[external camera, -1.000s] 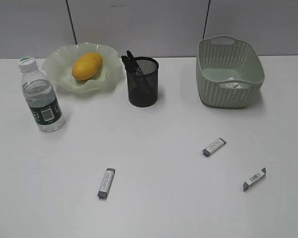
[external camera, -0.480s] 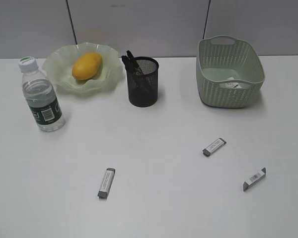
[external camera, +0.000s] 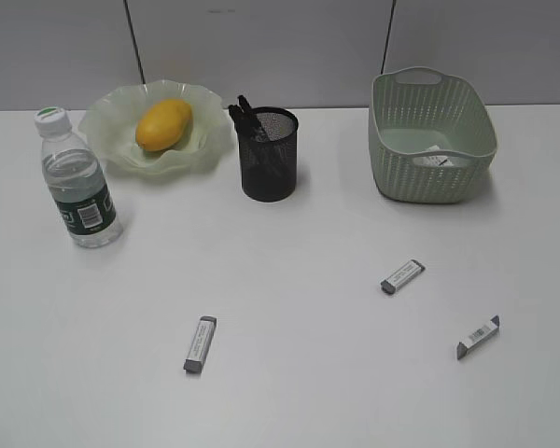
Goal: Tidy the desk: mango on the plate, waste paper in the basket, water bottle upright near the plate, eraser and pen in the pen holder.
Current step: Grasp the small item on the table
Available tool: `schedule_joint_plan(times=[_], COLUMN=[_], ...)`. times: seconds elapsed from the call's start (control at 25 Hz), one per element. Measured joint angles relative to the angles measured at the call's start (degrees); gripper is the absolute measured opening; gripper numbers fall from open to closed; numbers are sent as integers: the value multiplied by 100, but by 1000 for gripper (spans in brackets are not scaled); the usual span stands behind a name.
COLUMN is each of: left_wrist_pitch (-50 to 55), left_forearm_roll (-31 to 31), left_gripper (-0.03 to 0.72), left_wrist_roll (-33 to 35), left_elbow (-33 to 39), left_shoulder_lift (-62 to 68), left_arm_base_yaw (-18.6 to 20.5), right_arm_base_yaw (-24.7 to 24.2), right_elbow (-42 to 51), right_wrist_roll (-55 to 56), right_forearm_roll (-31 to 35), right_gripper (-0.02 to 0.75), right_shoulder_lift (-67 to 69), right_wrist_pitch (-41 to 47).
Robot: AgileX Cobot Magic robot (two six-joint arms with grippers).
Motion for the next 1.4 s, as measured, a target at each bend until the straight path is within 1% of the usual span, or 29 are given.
schedule_joint_plan(times=[0.08,0.2,0.36,0.48,0.92,0.96,1.0,1.16,1.2,1.28,1.4], left_wrist_pitch=[0,0,0,0,0,0,0,-12,-12,-58,-99], left_forearm_roll=[0,0,0,0,0,0,0,-85,-122,-291,-595], left_gripper=[241,241,240,239,244,256,288,510,545,561,540], left_wrist_roll=[0,0,0,0,0,0,0,0,0,0,-5], left_elbow=[0,0,0,0,6,6,6,11,11,11,11], left_shoulder_lift=[0,0,0,0,-4,26,126,978,1255,1721,2347], left_arm_base_yaw=[0,0,0,0,0,0,0,0,0,-92,-413], right_arm_base_yaw=[0,0,0,0,0,0,0,0,0,0,0], right_elbow=[-24,-93,-93,-43,44,44,44,44,44,44,44], right_wrist_roll=[19,24,24,24,41,41,45,52,52,52,52], right_forearm_roll=[0,-39,-278,-487,-552,-552,-552,-552,-552,-552,-554], right_gripper=[377,377,377,377,377,377,377,377,377,377,377], right_shoulder_lift=[0,0,0,0,0,0,0,0,0,0,0], right_wrist_pitch=[152,702,1164,1134,1027,1022,1022,1016,1016,1016,1016])
